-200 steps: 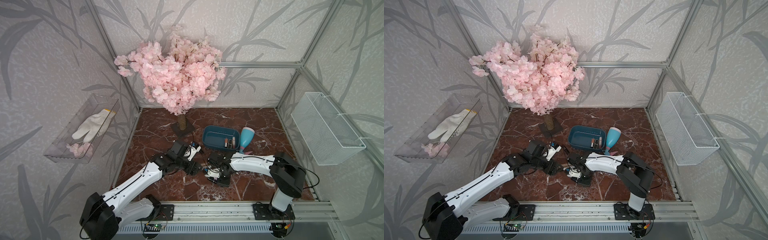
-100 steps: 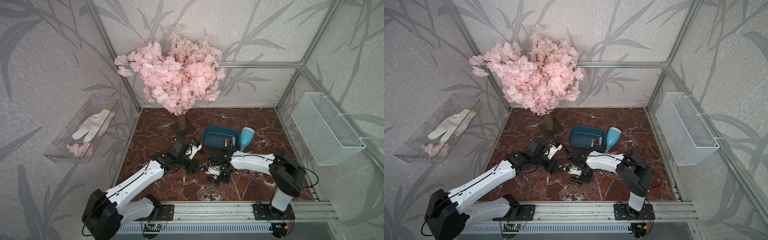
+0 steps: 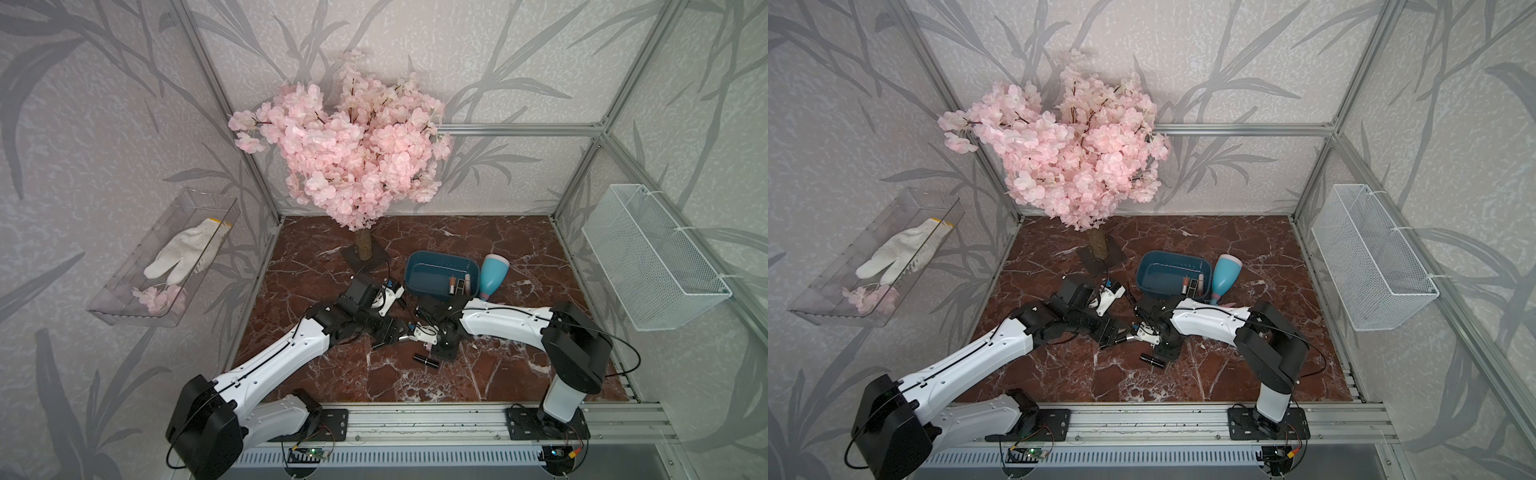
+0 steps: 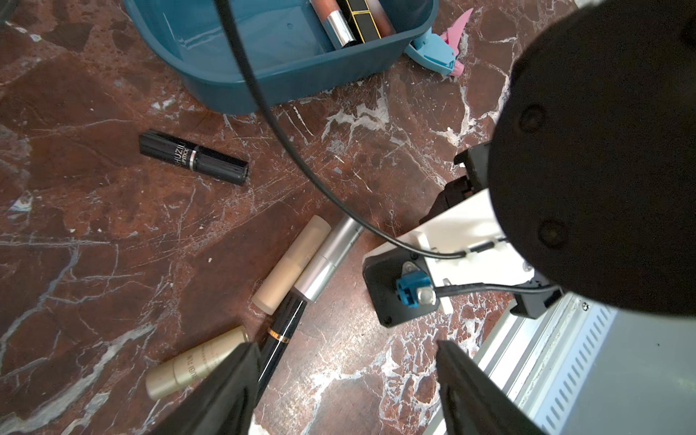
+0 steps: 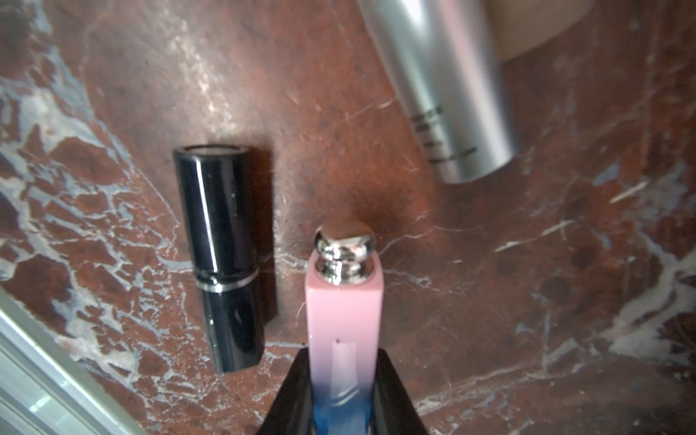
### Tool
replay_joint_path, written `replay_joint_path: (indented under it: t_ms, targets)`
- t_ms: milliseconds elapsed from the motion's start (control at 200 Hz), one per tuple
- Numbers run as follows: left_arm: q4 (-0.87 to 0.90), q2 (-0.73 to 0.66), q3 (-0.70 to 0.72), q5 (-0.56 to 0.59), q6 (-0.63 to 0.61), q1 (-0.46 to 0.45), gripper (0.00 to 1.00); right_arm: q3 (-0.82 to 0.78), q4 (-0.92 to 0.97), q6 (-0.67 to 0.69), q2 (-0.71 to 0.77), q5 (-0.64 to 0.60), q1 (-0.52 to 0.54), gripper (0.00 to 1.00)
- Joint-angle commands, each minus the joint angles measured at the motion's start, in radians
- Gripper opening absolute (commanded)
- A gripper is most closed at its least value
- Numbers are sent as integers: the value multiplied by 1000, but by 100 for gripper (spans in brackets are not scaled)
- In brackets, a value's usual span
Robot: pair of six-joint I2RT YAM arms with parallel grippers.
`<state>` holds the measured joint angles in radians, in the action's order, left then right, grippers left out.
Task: Put the lipstick into the storage box
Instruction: Pick up the lipstick at the center of the board, then place the lipstick in the storage box.
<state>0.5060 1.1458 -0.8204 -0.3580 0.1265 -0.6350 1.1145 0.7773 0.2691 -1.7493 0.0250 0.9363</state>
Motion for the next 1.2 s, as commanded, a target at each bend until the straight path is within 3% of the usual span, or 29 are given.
replay_joint_path:
  t_ms: [0, 305, 610, 790, 1005, 1195]
  targets:
    - [-31, -38, -12, 32, 19, -2, 77, 38, 38, -35, 76, -16, -5, 20]
    - [-63, -141, -17, 152, 66, 4, 81, 99, 61, -143, 230, 16, -75, 20]
    - [-77, -110, -108, 155, 53, 4, 82, 141, -117, -359, 375, 128, -311, 20]
    - [-95, -59, -143, 130, 41, 4, 83, 243, -138, -533, 276, 194, -458, 21]
    - [-102, 1, -171, 111, 14, 3, 83, 386, -68, -686, 107, 225, -503, 21]
    - [-122, 46, -198, 108, 10, 4, 83, 406, -52, -852, -18, 288, -527, 21]
